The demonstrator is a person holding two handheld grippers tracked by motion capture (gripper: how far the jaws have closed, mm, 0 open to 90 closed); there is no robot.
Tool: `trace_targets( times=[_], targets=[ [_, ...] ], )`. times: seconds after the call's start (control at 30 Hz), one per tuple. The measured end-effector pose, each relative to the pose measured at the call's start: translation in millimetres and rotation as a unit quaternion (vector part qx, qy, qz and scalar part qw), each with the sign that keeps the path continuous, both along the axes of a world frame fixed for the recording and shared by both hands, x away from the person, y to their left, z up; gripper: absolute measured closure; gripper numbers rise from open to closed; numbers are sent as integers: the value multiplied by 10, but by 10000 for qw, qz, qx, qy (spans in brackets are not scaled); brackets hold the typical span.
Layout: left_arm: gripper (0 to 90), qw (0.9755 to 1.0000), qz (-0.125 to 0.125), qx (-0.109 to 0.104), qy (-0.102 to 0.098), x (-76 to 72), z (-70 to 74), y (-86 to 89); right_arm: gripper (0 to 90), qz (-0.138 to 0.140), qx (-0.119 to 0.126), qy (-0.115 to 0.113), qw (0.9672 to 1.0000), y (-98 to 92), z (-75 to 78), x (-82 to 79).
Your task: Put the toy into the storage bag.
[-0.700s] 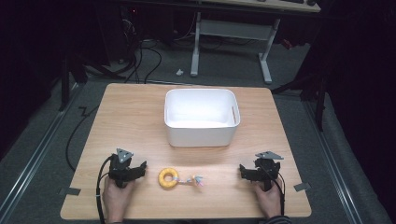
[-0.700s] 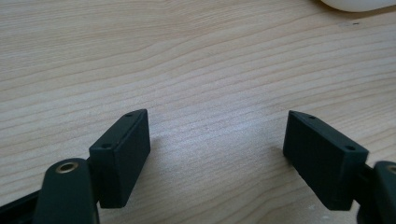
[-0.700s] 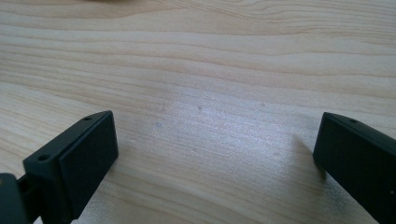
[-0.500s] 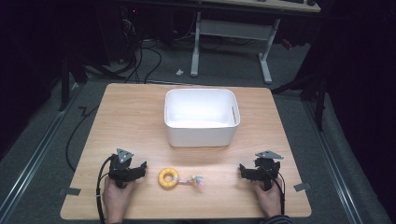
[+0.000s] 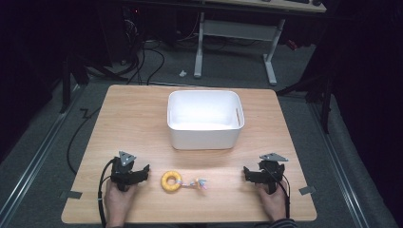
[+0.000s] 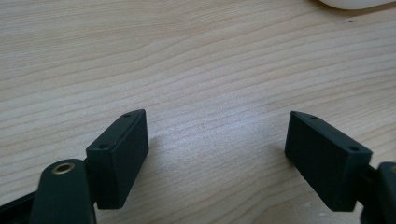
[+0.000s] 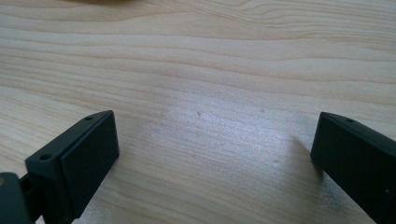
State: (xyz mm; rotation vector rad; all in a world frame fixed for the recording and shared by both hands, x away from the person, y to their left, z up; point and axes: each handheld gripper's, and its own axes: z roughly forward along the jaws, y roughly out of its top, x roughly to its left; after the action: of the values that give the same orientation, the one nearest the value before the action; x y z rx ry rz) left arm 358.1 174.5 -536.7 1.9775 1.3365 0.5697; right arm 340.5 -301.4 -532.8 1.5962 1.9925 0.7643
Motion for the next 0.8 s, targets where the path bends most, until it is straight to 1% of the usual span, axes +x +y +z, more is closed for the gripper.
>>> trace_targets(
  times=[0.17,0.27,0.33,0.53,0.57,0.63,0.7,0.77,0.8],
  targets=[
    [218,10000,-22,-12,-3,6,0,3,8,-1,-1,-2,10000,0,0,0],
    [221,10000,-91,-13,-5,7,0,18,8,4,1,5,10000,4,1,-3],
    [207,9999,-157,-2,21,13,2,18,8,21,7,8,10000,7,1,-5],
    [179,9997,-218,19,76,21,9,12,8,79,-1,0,10000,16,0,-10],
    [178,9997,-223,12,121,25,17,16,9,83,2,-7,10000,18,-1,-11],
    [178,9996,-202,-76,172,35,34,27,11,94,1,-11,10000,21,-1,-13],
    [201,9997,-169,-151,134,27,50,42,10,118,0,0,9999,23,1,-15],
    [220,9995,-193,-220,123,18,68,58,10,136,-7,-3,9999,23,0,-16],
    [231,9994,-215,-204,156,16,78,61,10,141,-7,-1,9999,26,1,-18]
  ],
)
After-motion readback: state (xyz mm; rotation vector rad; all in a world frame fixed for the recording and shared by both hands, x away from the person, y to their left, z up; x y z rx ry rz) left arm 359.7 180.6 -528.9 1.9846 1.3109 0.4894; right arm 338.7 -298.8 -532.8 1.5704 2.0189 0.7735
